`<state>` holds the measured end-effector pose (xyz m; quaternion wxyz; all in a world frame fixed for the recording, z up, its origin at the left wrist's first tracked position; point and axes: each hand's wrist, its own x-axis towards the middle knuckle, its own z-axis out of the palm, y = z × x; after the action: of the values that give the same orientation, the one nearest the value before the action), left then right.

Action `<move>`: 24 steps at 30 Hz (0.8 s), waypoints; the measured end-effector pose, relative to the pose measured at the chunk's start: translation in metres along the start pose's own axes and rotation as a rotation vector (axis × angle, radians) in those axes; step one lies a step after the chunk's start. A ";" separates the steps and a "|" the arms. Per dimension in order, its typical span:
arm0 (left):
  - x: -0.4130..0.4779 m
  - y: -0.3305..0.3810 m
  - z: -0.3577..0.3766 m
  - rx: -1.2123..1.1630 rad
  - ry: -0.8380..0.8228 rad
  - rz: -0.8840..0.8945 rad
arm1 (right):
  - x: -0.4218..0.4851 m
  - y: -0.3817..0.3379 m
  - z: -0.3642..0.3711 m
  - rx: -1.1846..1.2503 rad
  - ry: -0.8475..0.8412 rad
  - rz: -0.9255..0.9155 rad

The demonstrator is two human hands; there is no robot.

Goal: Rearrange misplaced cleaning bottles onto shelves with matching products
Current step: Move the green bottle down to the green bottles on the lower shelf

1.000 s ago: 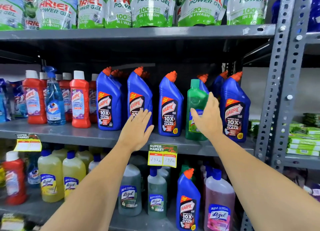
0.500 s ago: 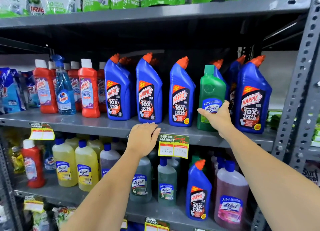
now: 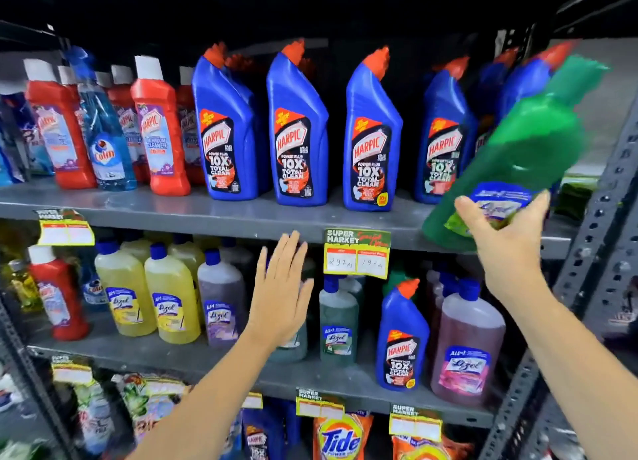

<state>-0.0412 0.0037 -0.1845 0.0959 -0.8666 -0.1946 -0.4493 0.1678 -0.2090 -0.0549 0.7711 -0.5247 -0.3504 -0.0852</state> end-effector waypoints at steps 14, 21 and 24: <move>-0.183 -0.048 0.105 -0.049 -0.974 0.010 | -0.176 0.137 0.038 -0.193 -0.157 0.433; -0.198 -0.051 0.116 -0.135 -0.988 -0.016 | -0.211 0.208 0.091 -0.258 -0.269 0.567; -0.201 -0.053 0.118 -0.098 -1.000 0.009 | -0.222 0.227 0.100 -0.290 -0.312 0.604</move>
<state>-0.0811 0.0413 -0.4173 -0.0479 -0.9802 -0.1916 0.0130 0.0721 -0.0761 -0.3445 0.6163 -0.7151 -0.2775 0.1784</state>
